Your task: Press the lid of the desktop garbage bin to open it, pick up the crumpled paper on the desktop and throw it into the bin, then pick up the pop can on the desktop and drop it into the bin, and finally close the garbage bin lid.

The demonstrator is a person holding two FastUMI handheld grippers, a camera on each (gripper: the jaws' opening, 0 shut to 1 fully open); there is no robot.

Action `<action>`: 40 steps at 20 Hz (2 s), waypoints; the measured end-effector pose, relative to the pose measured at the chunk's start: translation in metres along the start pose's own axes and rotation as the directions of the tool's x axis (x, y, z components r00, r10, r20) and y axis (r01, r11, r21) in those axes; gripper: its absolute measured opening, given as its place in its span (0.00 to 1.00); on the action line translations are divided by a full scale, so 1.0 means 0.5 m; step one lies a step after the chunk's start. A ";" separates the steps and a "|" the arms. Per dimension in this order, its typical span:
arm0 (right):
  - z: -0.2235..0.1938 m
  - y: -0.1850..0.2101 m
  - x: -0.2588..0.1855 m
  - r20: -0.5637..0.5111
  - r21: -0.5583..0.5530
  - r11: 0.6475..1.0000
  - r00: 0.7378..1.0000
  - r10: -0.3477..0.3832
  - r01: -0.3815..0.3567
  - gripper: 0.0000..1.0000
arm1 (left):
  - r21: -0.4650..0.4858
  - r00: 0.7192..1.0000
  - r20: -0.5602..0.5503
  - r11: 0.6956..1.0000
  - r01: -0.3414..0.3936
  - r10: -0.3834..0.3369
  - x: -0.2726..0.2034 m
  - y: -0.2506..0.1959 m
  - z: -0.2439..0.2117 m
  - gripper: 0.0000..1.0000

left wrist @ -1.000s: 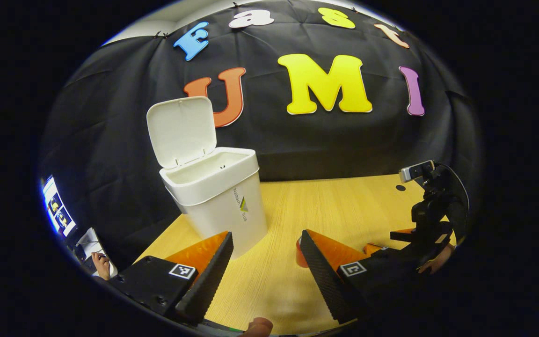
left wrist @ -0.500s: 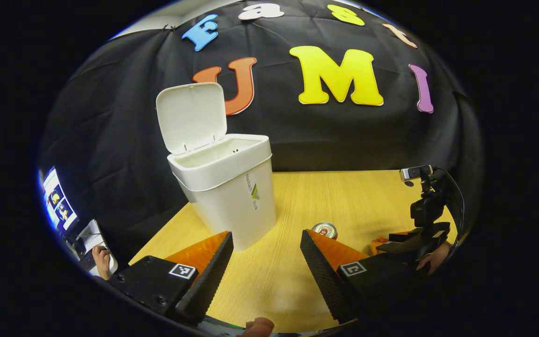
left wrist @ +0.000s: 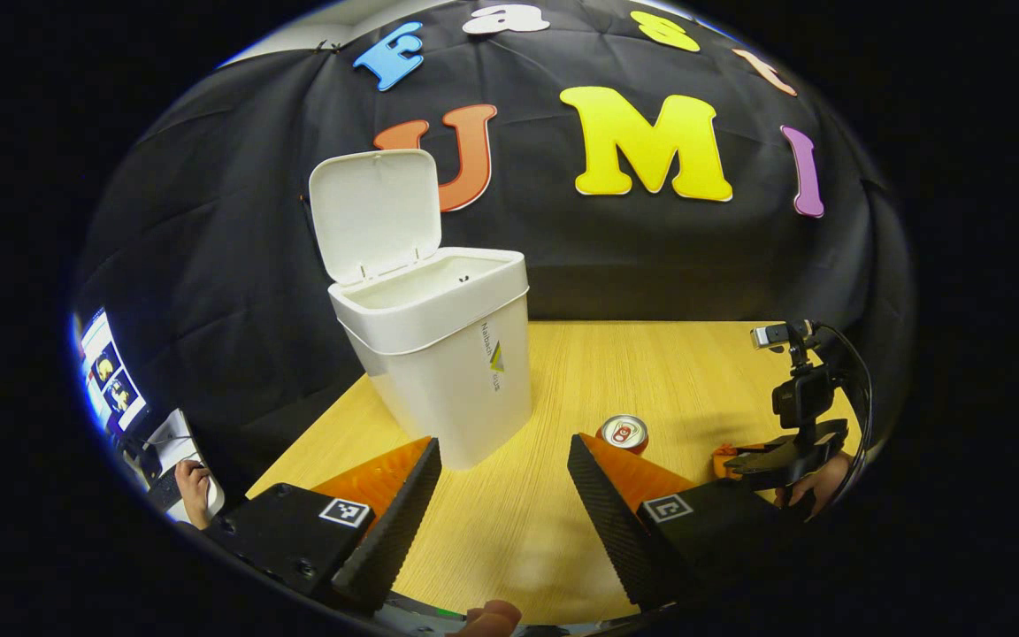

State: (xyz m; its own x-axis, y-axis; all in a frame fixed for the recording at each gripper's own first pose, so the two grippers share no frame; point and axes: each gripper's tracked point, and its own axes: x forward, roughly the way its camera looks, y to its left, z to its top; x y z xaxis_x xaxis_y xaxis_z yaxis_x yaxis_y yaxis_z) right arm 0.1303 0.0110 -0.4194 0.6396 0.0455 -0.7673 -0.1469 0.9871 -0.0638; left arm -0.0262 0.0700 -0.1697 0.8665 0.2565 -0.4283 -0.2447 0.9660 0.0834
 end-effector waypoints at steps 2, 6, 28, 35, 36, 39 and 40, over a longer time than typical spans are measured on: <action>0.000 -0.002 -0.002 -0.003 0.001 1.000 1.000 0.001 -0.001 0.33 | 0.020 1.000 0.019 1.000 -0.004 0.004 -0.009 0.013 0.011 0.95; 0.010 -0.013 -0.037 0.012 0.026 1.000 1.000 -0.015 0.015 0.32 | 0.012 0.999 0.036 1.000 0.006 -0.007 -0.018 0.028 0.015 0.96; 0.541 0.198 -0.492 0.490 -0.079 0.996 0.868 0.077 -0.044 0.32 | 0.007 0.977 0.143 0.987 0.159 -0.158 -0.015 0.080 0.001 0.96; 0.613 0.458 -0.466 0.492 -0.211 0.967 0.839 0.230 -0.141 0.32 | -0.052 0.986 0.129 0.993 0.109 -0.102 0.005 0.194 -0.025 0.96; 0.617 0.502 -0.453 0.483 -0.232 0.960 0.837 0.256 -0.160 0.32 | -0.054 0.988 0.129 0.994 0.095 -0.087 0.007 0.213 -0.027 0.96; 0.619 0.627 -0.417 0.452 -0.279 0.935 0.829 0.330 -0.220 0.32 | -0.071 0.993 0.111 0.996 0.055 -0.047 0.009 0.265 -0.051 0.96; 0.631 0.663 -0.410 0.441 -0.293 0.928 0.828 0.346 -0.231 0.30 | -0.077 0.994 0.104 0.996 0.045 -0.037 0.007 0.279 -0.060 0.96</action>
State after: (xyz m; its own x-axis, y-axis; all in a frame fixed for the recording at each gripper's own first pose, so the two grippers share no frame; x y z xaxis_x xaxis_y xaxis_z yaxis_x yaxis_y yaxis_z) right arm 0.1885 0.3771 -0.0821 0.8118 0.4466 -0.3762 -0.5051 0.8603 -0.0688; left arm -0.0701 0.2046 -0.1866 0.9154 0.2228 -0.3353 -0.2385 0.9711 -0.0059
